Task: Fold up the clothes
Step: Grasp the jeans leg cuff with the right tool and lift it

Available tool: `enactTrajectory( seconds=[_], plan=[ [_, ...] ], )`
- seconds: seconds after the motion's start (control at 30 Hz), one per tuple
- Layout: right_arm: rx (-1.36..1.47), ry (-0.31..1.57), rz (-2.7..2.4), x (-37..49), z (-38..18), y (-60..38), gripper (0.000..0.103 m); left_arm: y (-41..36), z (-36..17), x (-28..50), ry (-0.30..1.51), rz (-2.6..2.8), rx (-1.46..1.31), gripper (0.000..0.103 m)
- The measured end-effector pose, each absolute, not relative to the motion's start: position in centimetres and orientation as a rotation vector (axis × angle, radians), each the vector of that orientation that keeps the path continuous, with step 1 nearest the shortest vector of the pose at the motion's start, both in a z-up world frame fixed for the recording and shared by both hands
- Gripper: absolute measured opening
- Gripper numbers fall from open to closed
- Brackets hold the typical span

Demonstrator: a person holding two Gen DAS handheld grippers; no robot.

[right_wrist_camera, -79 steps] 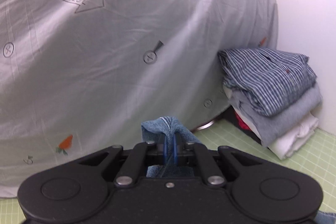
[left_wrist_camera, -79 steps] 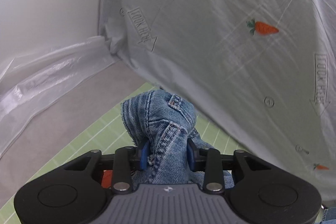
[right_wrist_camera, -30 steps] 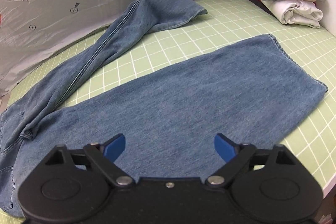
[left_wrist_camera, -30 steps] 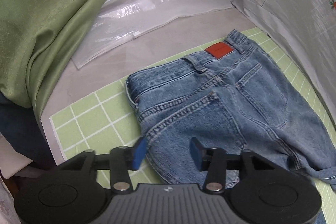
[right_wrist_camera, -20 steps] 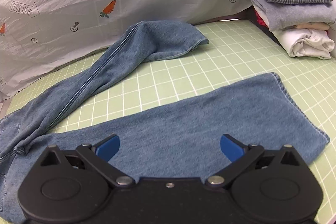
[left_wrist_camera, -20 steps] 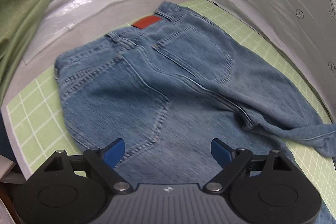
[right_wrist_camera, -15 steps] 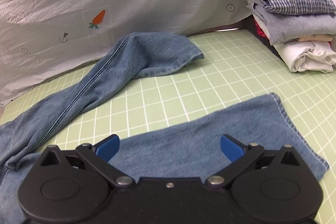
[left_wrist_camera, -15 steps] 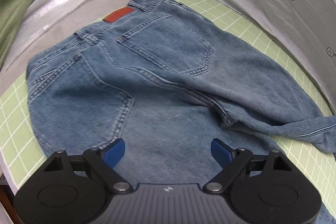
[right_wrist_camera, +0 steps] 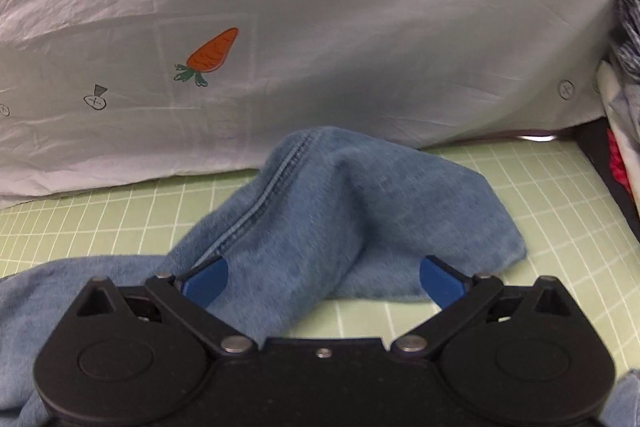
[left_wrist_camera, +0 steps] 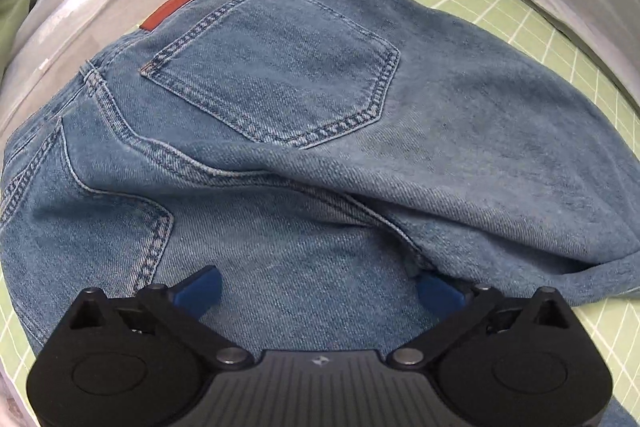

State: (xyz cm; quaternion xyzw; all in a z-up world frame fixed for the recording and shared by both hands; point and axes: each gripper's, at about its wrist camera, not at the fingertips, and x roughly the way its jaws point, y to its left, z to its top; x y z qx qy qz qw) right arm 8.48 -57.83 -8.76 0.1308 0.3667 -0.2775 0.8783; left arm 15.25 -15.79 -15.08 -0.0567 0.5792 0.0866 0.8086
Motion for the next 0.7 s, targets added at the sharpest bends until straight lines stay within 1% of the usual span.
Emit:
enactTrajectory(
  seconds=[0.1,0.23,0.27,0.3,0.37,0.47,0.53,0.6,0.63,0.67,0.7],
  plan=[
    [0.298,0.759,-0.587,13.0,-9.5,-57.7,0.103,-16.0,-15.2,15.2,1.226,0.205,-0.132,0.103],
    [0.261,0.88,-0.66,17.0,-11.6,-57.4,0.101,-16.0,-15.3,15.3,1.225,0.202,-0.129,0.103],
    [0.244,0.892,-0.686,17.0,-11.9,-57.3,0.089,-15.9,-15.3,15.4,1.225,0.202,-0.129,0.103],
    [0.235,0.898,-0.71,16.7,-12.0,-57.4,0.056,-15.9,-15.3,15.4,1.225,0.202,-0.129,0.103],
    [0.295,0.873,-0.743,14.4,-11.7,-57.9,0.02,-15.9,-15.2,15.3,1.223,0.202,-0.129,0.103],
    [0.383,0.813,-0.756,8.6,-10.5,-58.1,0.011,-16.2,-15.2,15.2,1.217,0.204,-0.128,0.103],
    [0.421,0.809,-0.763,4.0,-10.0,-57.3,0.011,-16.2,-15.2,15.2,1.213,0.204,-0.128,0.103],
    [0.431,0.857,-0.759,0.0,-10.6,-55.9,0.012,-16.2,-15.3,15.3,1.212,0.205,-0.13,0.103],
    [0.418,0.904,-0.751,-1.8,-11.2,-55.1,0.013,-16.1,-15.3,15.3,1.212,0.206,-0.13,0.103],
    [0.416,0.947,-0.743,-3.3,-12.0,-54.4,0.018,-16.1,-15.3,15.3,1.212,0.207,-0.131,0.103],
    [0.431,0.984,-0.738,-4.5,-12.8,-53.9,0.026,-16.1,-15.3,15.3,1.213,0.207,-0.132,0.103]
  ],
)
